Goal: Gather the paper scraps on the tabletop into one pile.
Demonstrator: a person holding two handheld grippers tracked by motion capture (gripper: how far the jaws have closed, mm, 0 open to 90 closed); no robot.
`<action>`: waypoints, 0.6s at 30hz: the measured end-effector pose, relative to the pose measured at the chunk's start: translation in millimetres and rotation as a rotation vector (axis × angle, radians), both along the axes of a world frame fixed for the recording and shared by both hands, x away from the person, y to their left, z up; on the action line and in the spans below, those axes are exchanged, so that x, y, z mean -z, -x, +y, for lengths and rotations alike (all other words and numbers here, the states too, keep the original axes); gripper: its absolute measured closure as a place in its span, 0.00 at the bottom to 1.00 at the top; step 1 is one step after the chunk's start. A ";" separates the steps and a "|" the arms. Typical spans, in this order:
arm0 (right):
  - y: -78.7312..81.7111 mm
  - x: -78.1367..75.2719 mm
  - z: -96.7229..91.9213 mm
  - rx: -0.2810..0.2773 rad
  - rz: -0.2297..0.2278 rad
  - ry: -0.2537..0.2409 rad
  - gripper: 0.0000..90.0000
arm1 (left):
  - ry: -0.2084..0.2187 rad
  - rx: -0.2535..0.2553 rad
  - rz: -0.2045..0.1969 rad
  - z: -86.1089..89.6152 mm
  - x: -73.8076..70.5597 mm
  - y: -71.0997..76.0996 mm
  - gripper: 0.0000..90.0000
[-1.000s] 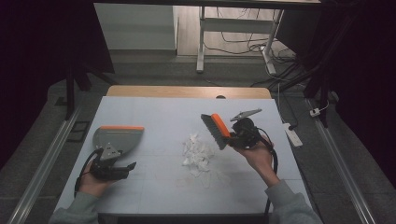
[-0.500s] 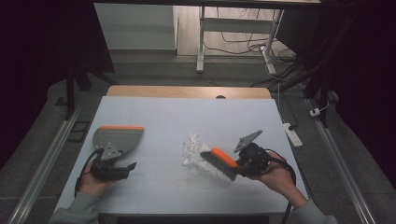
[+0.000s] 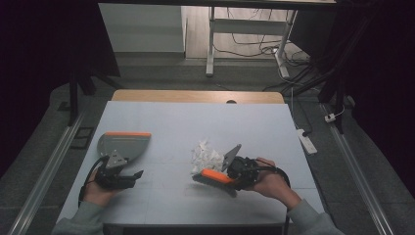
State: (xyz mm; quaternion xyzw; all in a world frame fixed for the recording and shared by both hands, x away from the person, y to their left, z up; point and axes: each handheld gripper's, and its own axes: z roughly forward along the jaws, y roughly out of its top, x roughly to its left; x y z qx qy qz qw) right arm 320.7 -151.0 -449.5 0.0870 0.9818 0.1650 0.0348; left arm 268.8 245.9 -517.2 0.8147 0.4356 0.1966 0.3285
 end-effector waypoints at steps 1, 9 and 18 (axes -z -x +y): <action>-5.9 -0.3 1.9 0.002 -0.003 0.002 0.79 | 0.001 -0.001 0.000 0.1 0.1 0.0 0.31; -23.1 -5.7 -0.9 0.048 -0.091 -0.106 0.79 | 0.002 -0.001 0.000 0.3 0.3 -0.1 0.31; 1.5 -24.5 -16.6 0.070 -0.064 -0.249 0.79 | -0.007 0.006 0.000 -0.9 0.1 -0.2 0.31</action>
